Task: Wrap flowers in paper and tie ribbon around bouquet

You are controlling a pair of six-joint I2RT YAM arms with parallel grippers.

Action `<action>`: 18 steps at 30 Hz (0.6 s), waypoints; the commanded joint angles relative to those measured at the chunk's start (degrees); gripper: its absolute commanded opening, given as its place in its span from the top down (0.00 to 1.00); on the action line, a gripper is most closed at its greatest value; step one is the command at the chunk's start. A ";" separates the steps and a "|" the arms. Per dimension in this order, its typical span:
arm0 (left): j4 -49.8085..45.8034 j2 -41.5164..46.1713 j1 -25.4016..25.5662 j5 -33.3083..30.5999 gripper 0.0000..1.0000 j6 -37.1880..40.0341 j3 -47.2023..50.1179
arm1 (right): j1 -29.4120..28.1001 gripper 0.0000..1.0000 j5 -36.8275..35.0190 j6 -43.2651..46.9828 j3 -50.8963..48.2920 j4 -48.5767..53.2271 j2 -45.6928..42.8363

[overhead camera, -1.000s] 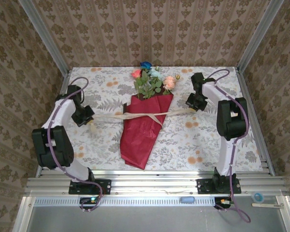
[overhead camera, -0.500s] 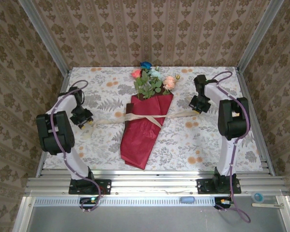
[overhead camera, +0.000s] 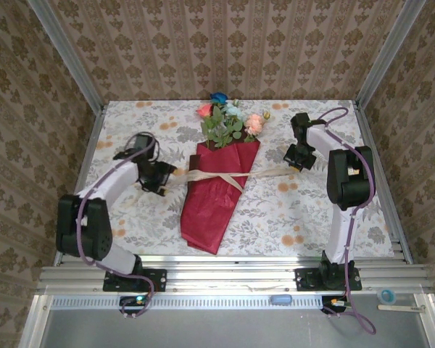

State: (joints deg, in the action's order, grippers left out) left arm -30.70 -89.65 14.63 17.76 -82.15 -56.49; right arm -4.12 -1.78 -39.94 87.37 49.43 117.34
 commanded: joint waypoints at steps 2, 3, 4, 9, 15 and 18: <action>15.16 -4.78 1.01 3.17 0.37 -18.83 1.04 | 0.25 1.00 -1.04 0.99 -1.37 0.95 -2.03; 16.61 -5.72 1.01 3.16 0.37 -19.69 0.67 | 0.21 1.00 -0.78 0.92 -1.55 0.71 -2.12; 16.81 -6.43 1.01 3.16 0.37 -20.25 0.05 | 0.25 1.00 -0.59 0.92 -1.76 0.63 -2.35; 13.04 -8.89 1.94 4.44 0.36 -21.84 -1.84 | 0.25 1.00 0.02 0.76 -2.20 0.15 -2.38; 13.46 -12.21 2.83 5.86 0.39 -23.36 -1.99 | 0.25 1.00 0.40 0.83 -1.91 0.12 -2.34; 12.86 -14.31 2.83 6.20 0.47 -22.88 -2.43 | 0.17 1.00 0.46 0.83 -1.65 0.23 -2.24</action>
State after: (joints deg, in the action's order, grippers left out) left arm -16.78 -102.28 17.28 22.83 -103.04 -57.76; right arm -4.12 -1.30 -39.18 85.76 49.39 117.32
